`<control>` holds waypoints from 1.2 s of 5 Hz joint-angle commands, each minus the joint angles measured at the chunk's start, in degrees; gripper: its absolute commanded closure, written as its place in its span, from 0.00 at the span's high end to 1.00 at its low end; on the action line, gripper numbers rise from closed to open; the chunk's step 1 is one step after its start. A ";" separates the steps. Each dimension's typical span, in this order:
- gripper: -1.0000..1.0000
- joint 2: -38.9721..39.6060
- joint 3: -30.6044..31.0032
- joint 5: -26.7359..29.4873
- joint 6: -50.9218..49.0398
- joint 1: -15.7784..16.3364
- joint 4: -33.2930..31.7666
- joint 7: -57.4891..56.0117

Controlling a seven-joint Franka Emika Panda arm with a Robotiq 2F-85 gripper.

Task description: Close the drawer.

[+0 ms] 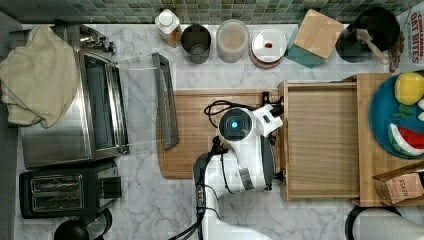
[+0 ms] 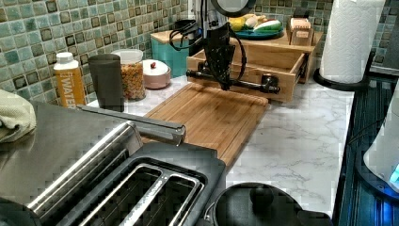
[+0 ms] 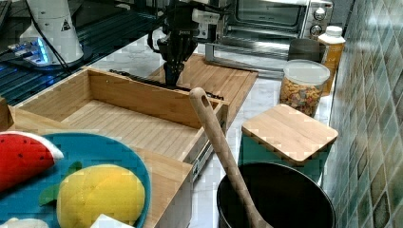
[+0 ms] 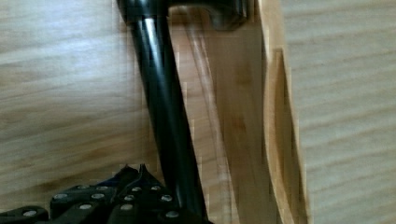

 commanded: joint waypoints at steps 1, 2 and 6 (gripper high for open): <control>0.00 -3.16 -1.77 -5.83 8.13 -0.94 -2.84 -1.70; 0.00 -2.44 -3.48 -7.55 9.36 -1.31 -2.92 -3.90; 0.00 3.19 -11.13 -5.71 9.08 -11.29 5.88 -28.54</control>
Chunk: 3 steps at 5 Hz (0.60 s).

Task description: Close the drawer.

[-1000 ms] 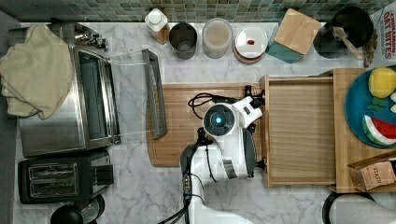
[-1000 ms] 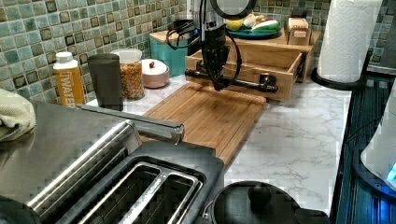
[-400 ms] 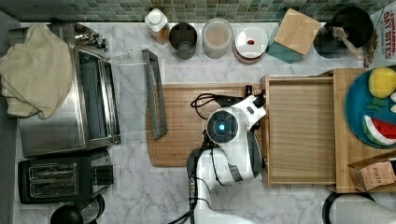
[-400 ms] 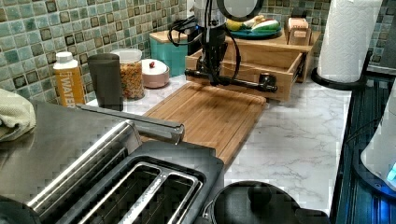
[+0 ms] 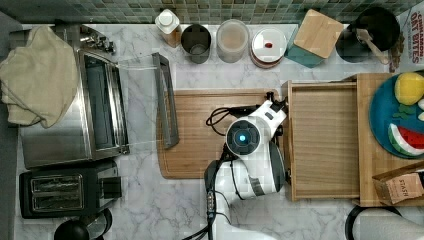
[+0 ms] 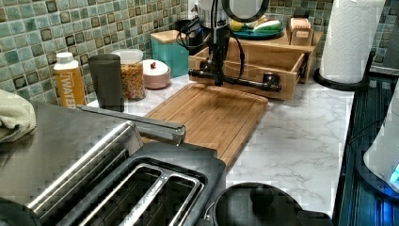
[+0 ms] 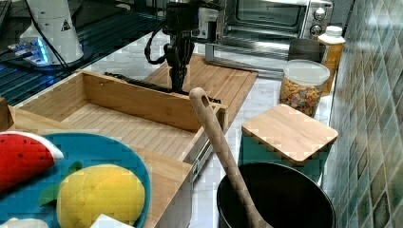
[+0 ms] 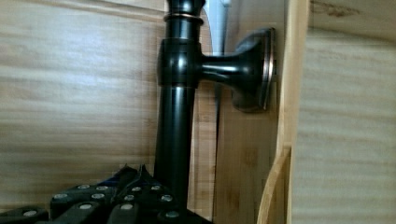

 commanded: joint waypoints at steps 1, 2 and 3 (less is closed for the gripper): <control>0.00 8.54 -10.24 7.22 -1.27 -14.70 15.36 -25.46; 0.00 12.24 -12.07 10.79 -0.52 -18.47 20.98 -31.20; 0.00 14.53 -12.77 11.45 -2.58 -21.49 26.08 -35.52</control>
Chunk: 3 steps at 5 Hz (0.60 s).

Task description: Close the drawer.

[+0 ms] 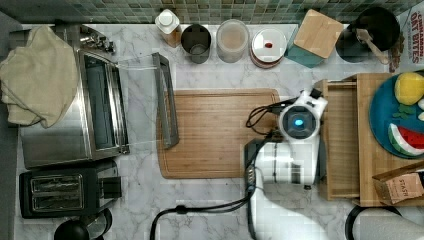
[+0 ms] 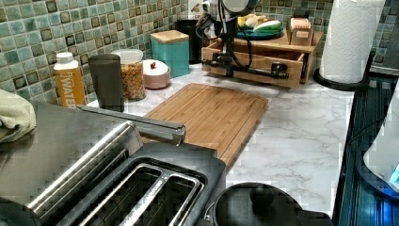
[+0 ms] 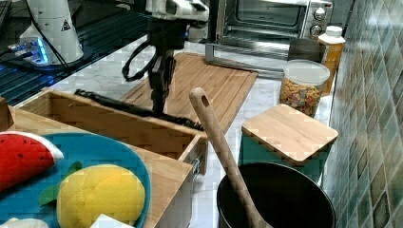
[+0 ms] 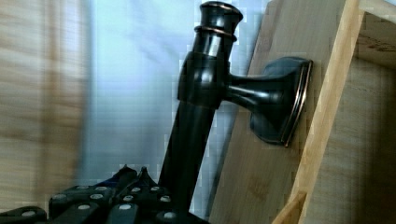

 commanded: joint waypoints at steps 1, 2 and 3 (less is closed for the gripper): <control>0.00 3.81 -10.16 1.71 -2.42 -12.93 13.91 -5.83; 0.00 3.81 -10.15 1.70 -2.45 -12.94 13.91 -5.85; 0.00 3.88 -10.70 2.02 -2.38 -12.42 13.89 -6.06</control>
